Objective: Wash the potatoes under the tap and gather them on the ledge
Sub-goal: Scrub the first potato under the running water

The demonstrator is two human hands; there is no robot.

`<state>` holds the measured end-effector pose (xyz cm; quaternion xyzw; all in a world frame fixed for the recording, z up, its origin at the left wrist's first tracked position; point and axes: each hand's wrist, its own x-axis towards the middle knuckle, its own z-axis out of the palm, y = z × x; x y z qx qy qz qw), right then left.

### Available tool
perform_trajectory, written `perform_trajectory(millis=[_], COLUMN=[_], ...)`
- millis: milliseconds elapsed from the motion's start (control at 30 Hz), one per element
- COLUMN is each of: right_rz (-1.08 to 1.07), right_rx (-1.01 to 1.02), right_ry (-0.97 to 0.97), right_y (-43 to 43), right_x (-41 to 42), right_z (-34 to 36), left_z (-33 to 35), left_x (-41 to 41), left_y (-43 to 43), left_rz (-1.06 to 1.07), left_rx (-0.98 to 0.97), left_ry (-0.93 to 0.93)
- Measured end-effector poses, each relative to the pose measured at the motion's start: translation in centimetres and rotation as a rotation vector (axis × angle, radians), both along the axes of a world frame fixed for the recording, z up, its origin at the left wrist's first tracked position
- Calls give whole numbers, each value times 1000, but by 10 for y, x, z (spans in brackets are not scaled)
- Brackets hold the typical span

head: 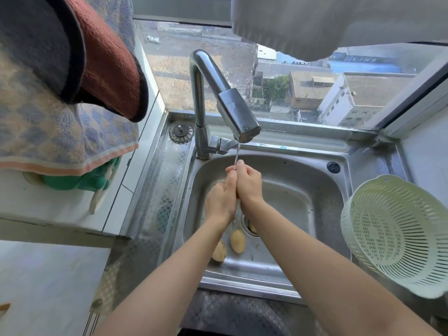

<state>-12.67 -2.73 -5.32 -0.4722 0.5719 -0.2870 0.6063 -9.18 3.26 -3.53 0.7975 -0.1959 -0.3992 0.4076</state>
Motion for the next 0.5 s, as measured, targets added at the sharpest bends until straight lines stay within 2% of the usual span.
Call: perform_trajectory(millis=[33,67,167,233,333,400,467,500], right_rz=[-19,3,245,274,95,192,312,271], right_rx=[-2,12,-24,-39,26,2,-42,-40], right_ry=[-27,-90,-232,-225,-213,-231,-169,-127], right_y=[4,9,23,15,3,7,14,12], right_x=[1,0,-13,-15,-13,-16,-21,-21], right_z=[0,1,-3,-5,3,6,-3,-5], left_z=[-3,-6,-9,-7,-7,-7,-6,-7], left_x=[1,5,21,18,5,5,8,7], left_y=[-1,-2,-3,-1,-1,-2,-3,-2], left_rz=[27,79,241,207,224,283,296,283], left_rx=[-9,2,18,25,6,-3,-17,-14], left_ry=[-64,-44,194,206,202,249,248,234])
